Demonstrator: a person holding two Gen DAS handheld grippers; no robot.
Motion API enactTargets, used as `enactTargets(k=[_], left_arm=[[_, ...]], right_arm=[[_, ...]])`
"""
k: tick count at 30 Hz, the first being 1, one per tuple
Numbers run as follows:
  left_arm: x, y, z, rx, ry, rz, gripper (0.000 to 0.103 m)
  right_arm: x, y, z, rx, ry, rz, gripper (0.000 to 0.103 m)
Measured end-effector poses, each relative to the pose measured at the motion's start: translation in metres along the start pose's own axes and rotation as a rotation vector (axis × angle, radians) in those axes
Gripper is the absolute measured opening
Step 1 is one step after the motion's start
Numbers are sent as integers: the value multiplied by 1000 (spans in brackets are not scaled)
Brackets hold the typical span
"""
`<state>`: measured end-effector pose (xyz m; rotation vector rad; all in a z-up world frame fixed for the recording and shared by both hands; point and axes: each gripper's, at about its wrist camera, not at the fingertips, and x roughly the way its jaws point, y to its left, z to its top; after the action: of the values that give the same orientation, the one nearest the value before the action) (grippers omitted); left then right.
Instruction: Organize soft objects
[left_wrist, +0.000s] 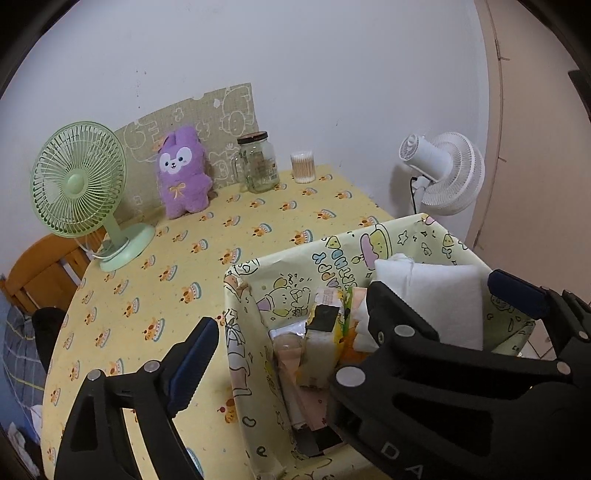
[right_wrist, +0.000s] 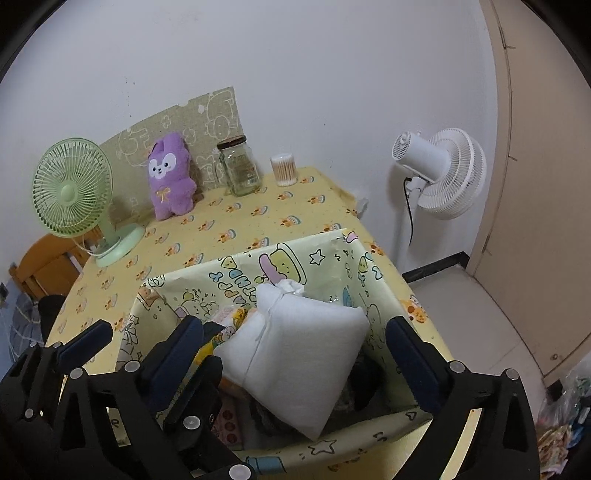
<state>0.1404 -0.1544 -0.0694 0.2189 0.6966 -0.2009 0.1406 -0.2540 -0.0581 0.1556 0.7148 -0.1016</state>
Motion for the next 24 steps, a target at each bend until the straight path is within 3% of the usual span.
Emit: enactTargets(k=[24], left_arm=[[-36, 1, 0, 10, -76, -38, 96]], right_arm=[[-46, 3, -2, 7, -67, -51, 101]])
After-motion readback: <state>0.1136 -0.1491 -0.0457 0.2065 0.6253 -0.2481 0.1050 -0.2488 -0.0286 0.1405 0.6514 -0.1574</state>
